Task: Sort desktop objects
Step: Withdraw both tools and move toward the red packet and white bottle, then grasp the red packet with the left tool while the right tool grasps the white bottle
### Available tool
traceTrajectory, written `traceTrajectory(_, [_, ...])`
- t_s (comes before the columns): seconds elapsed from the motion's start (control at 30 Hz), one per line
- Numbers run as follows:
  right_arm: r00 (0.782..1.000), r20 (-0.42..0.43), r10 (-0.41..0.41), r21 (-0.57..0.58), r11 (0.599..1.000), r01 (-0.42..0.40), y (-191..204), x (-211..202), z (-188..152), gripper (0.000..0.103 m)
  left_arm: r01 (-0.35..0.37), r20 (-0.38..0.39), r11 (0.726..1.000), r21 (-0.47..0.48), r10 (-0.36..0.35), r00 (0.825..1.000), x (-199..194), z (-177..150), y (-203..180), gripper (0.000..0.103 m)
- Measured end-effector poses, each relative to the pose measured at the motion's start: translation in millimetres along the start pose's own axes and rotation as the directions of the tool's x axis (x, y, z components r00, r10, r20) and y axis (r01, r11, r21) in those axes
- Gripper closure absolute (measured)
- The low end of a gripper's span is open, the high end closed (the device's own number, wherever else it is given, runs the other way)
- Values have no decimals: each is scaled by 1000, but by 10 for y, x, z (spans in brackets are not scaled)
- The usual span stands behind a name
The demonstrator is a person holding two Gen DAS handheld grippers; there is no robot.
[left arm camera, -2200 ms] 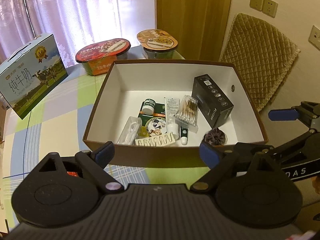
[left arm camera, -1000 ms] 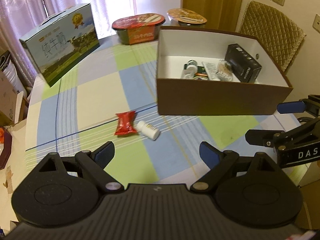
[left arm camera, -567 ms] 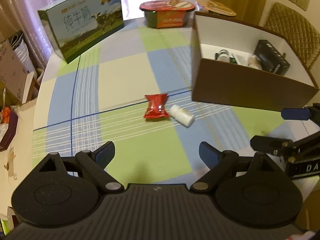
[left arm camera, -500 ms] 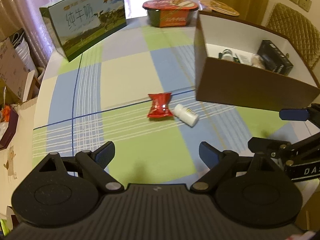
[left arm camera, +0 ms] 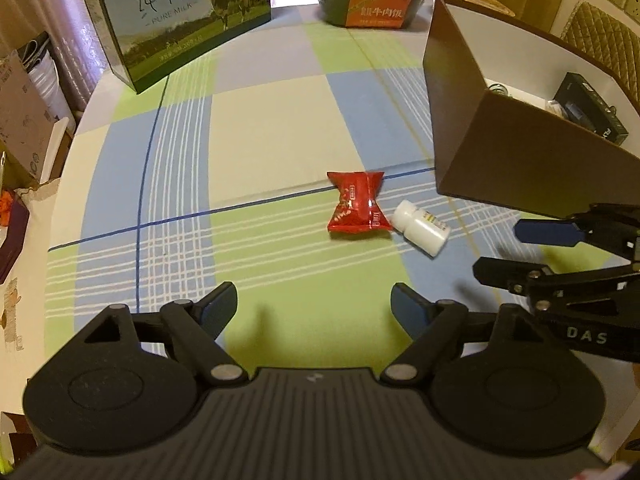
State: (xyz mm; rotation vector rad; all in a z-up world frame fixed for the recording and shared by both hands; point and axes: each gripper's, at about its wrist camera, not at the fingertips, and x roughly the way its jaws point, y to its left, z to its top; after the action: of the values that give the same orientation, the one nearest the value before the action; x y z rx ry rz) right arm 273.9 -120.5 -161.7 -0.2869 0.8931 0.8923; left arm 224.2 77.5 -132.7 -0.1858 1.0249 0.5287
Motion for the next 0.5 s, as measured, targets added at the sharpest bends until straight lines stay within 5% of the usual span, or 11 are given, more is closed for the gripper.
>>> traceTrajectory(0.2, [1000, -19, 8, -40, 999, -8, 5, 234, 85, 61, -5, -21, 1000, 1, 5, 1000, 180, 113, 54, 23])
traceTrajectory(0.33, [999, -41, 11, -51, 999, -13, -8, 339, 102, 78, -2, -32, 1000, 7, 2, 999, 274, 174, 64, 23])
traceTrajectory(0.5, [999, -40, -24, 1, 1000, 24, -97, 290, 67, 78, 16, -41, 1000, 20, -15, 999, 364, 236, 53, 23])
